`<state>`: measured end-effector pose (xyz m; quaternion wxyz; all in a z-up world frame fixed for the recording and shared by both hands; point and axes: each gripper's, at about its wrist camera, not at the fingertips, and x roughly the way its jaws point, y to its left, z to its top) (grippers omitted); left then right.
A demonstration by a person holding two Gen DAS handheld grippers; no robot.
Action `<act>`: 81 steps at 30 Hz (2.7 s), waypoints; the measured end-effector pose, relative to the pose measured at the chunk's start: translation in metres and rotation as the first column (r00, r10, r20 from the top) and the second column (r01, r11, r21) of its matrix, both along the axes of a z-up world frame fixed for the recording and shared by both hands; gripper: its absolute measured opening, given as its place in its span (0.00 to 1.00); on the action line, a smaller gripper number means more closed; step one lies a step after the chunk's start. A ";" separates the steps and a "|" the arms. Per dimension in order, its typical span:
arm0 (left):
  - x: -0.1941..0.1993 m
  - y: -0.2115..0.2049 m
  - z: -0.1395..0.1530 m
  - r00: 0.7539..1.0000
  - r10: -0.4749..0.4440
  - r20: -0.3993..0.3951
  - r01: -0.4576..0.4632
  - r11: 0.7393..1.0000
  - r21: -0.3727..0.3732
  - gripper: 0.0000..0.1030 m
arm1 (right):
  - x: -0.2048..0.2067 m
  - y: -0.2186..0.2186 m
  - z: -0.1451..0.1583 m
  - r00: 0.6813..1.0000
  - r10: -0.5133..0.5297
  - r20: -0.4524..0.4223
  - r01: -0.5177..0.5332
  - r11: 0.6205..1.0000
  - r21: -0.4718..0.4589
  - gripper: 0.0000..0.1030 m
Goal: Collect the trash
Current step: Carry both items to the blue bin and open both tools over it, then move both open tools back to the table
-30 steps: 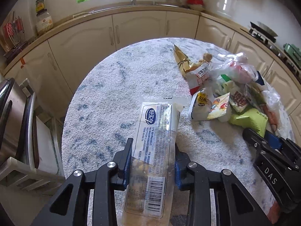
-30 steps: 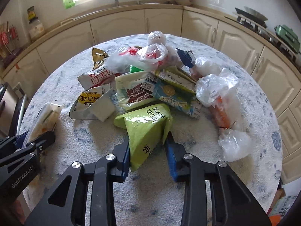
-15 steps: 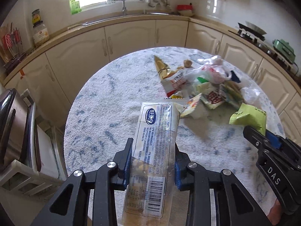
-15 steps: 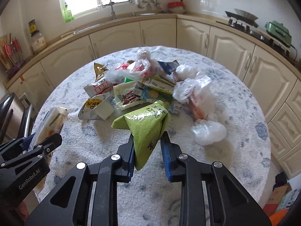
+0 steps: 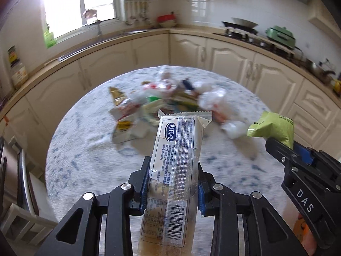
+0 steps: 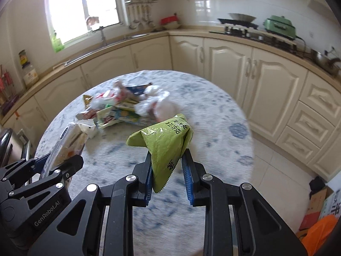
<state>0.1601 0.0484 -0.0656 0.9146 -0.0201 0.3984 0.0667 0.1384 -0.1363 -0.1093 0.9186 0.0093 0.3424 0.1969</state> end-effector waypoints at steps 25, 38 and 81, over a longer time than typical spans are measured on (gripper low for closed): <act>0.071 -0.247 -0.075 0.782 -0.586 -0.212 0.606 0.794 0.043 0.31 | -0.031 -0.263 -0.069 0.794 -0.589 -0.149 0.596 0.803 0.005 0.24; 0.143 -0.333 -0.132 0.738 -0.594 -0.321 0.650 0.754 0.099 0.69 | -0.037 -0.333 -0.114 0.658 -0.709 -0.254 0.723 0.689 -0.049 0.24; 0.077 -0.272 -0.100 0.820 -0.523 -0.233 0.550 0.833 0.067 0.71 | -0.055 -0.278 -0.073 0.719 -0.678 -0.155 0.667 0.735 -0.120 0.78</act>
